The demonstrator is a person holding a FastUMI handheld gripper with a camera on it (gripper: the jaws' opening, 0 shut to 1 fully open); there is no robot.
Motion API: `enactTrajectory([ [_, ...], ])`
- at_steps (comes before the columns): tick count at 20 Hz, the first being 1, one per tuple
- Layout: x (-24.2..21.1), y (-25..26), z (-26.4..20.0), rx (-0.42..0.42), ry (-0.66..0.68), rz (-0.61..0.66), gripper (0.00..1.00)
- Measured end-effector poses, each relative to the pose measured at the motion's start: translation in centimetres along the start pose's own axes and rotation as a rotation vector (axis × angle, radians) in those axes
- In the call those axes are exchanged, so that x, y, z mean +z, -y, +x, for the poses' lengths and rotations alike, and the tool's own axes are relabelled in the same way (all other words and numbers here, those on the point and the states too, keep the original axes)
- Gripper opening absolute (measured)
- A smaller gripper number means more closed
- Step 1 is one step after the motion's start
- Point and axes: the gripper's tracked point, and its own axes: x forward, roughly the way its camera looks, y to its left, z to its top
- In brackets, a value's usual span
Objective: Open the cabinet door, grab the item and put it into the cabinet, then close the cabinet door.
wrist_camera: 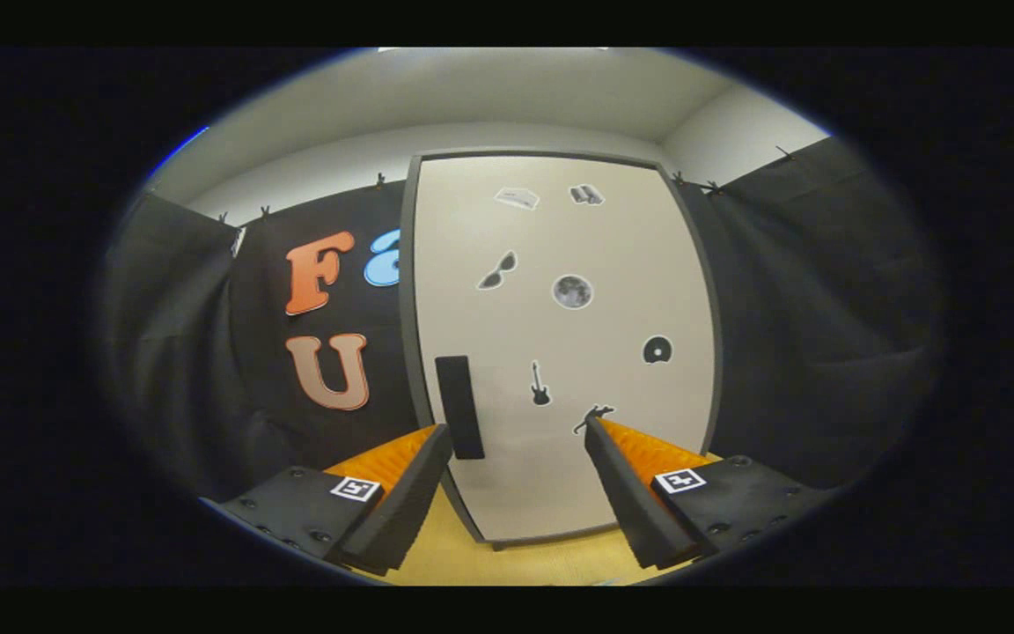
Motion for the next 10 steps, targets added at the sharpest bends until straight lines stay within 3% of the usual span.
enactTrajectory([
  [4, -0.7, -2.7, 4.8, 0.049, -0.051, -0.025, 0.98],
  [10, -2.2, -2.8, 9.8, 0.032, -0.118, -0.053, 0.95],
])
